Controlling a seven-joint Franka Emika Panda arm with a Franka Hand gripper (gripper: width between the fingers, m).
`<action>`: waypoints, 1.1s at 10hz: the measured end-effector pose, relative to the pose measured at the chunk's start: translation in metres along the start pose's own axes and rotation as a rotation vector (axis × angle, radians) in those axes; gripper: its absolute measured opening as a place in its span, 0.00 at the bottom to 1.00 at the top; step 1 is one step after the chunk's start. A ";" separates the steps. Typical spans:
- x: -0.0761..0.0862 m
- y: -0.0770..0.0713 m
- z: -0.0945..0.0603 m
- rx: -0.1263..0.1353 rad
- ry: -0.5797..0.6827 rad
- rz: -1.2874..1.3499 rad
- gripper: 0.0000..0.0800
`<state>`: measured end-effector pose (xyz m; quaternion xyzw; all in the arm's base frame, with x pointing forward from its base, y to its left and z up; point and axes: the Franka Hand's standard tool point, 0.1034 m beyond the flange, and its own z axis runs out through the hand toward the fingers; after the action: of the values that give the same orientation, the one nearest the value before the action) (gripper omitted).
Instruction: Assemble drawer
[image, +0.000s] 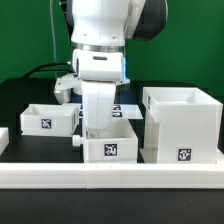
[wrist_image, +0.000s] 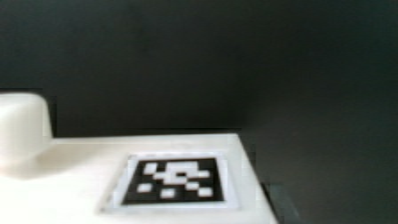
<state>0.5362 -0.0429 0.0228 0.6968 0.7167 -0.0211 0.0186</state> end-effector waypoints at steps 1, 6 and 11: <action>0.002 0.002 0.001 0.001 0.002 0.005 0.05; 0.008 0.004 0.001 -0.006 0.005 0.055 0.05; 0.016 0.003 0.001 0.022 0.006 0.076 0.05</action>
Offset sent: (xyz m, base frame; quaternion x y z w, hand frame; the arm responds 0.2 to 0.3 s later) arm 0.0000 0.0000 0.0000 0.0000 0.0000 0.0000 1.0000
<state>0.5384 -0.0267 0.0205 0.7239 0.6894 -0.0260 0.0094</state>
